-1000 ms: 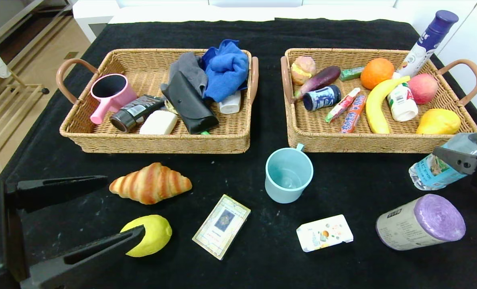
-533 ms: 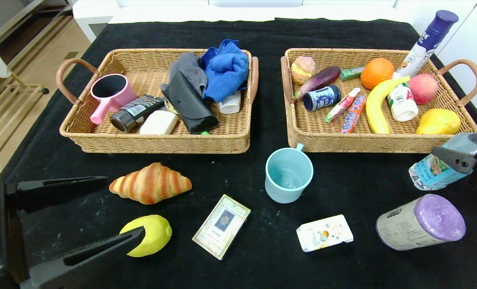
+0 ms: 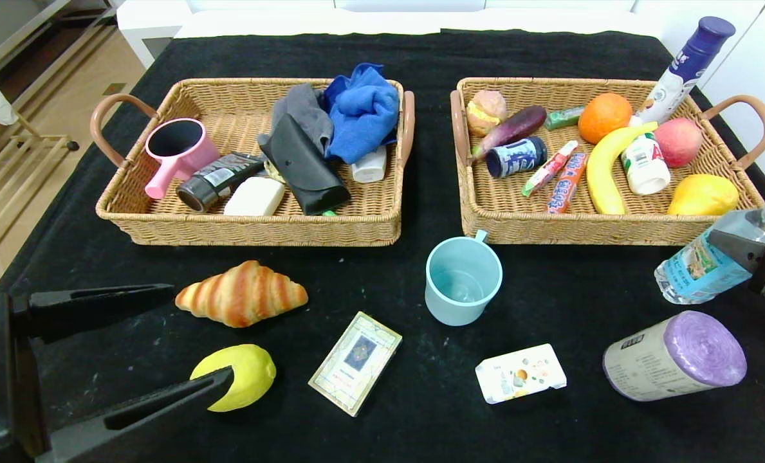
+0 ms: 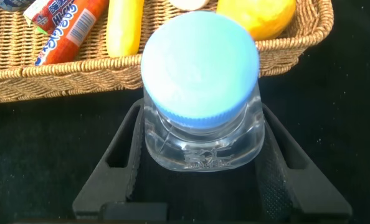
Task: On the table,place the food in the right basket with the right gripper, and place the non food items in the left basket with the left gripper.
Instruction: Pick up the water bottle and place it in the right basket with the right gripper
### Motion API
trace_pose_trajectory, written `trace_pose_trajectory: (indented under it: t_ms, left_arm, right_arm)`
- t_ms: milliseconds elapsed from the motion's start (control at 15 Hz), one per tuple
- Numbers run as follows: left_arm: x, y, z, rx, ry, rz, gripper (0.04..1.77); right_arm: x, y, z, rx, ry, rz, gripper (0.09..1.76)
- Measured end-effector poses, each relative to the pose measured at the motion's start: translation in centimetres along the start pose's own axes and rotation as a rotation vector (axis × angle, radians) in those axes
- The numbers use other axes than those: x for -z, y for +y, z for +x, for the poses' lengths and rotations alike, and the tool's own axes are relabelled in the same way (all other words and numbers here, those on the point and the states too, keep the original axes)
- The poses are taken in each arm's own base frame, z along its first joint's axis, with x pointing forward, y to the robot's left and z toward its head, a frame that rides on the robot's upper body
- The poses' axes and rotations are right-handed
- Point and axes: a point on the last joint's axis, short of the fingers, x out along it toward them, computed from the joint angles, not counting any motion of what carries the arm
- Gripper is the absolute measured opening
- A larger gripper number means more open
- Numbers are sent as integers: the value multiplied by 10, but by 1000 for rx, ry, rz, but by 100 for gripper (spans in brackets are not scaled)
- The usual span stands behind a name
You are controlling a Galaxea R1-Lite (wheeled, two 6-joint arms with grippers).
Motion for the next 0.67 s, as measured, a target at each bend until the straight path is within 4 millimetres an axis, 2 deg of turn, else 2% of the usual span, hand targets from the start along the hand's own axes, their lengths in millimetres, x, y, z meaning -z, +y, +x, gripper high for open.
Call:
trace_pose_trajectory:
  t_ms: [667]
  left_arm:
    - [4,-1,0,6,11,12,172]
  right_arm:
    - [3,-1,-4,-3,13,-11,100]
